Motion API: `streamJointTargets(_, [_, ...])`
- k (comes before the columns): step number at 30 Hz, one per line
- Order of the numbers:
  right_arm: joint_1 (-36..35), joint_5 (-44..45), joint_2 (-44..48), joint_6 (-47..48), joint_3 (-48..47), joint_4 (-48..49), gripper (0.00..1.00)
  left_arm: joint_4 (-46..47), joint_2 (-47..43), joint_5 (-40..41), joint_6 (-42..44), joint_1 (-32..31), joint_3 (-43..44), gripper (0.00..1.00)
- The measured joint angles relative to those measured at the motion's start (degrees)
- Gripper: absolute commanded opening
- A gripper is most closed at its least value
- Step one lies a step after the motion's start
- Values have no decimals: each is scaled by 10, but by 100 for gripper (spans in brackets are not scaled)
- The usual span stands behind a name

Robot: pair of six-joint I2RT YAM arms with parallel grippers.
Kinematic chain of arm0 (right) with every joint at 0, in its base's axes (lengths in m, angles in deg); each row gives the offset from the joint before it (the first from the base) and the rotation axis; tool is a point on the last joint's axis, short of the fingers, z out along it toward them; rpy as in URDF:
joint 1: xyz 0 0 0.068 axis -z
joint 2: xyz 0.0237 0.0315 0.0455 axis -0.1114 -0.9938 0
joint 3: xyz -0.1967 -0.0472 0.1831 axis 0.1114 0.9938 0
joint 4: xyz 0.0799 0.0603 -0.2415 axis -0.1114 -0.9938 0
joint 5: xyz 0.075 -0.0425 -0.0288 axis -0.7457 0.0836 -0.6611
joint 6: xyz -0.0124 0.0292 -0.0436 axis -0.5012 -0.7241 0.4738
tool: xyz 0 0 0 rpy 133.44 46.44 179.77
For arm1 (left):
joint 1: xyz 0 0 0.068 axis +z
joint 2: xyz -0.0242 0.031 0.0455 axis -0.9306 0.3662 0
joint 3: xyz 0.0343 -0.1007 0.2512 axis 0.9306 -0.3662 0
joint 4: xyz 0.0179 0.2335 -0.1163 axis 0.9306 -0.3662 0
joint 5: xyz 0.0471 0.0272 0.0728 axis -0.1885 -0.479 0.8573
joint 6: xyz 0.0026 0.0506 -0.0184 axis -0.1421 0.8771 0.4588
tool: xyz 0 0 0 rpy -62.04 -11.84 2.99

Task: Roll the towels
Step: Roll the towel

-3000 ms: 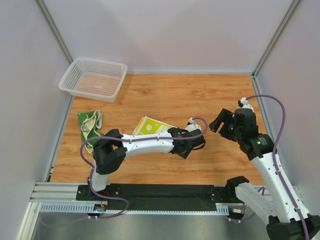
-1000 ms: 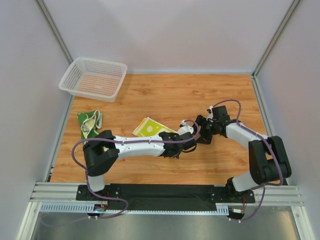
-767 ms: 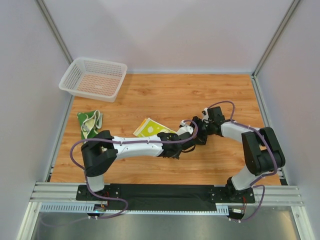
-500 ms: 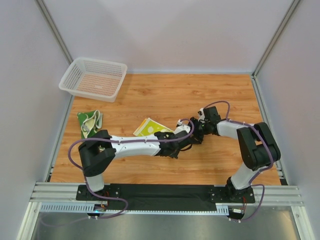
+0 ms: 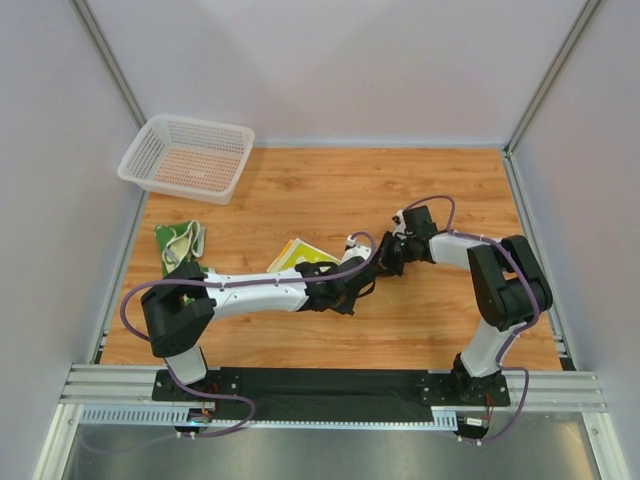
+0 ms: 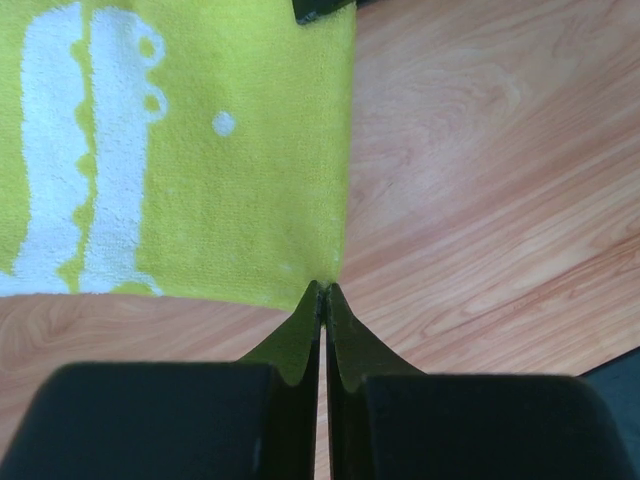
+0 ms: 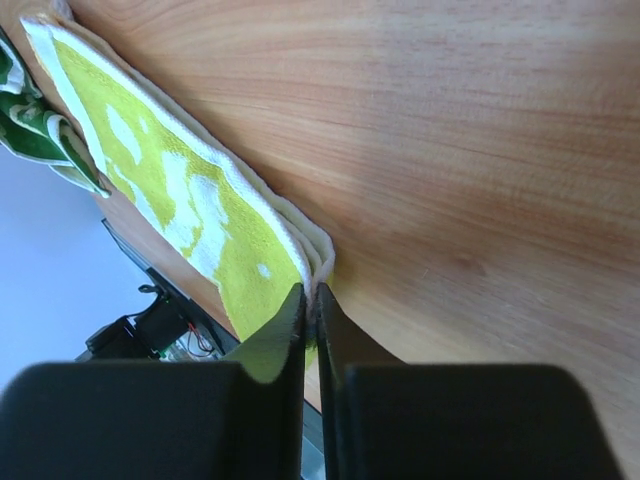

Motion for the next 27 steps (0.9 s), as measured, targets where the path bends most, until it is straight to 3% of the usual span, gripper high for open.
streamJointTargets(5, [-2, 1, -1, 9, -16, -20, 1, 11, 0, -14, -4, 1, -13, 0])
streamJointTargets(7, [-2, 7, -1, 14, -25, -36, 16, 17, 0, -19, -5, 1, -14, 0])
streamJointTargets(8, [-2, 11, -1, 17, -29, -43, 33, 19, 0, -21, -6, 1, -14, 0])
streamJointTargets(9, [-3, 21, -1, 24, -35, -55, 42, 23, 0, -26, -7, 2, -16, 0])
streamJointTargets(11, [-3, 41, -1, 34, -44, -71, 50, 27, 0, -35, -10, 1, -20, 0])
streamJointTargets(27, [46, 159, 121, 115, -100, -221, 50, 84, 0, -125, -61, 2, -39, 0])
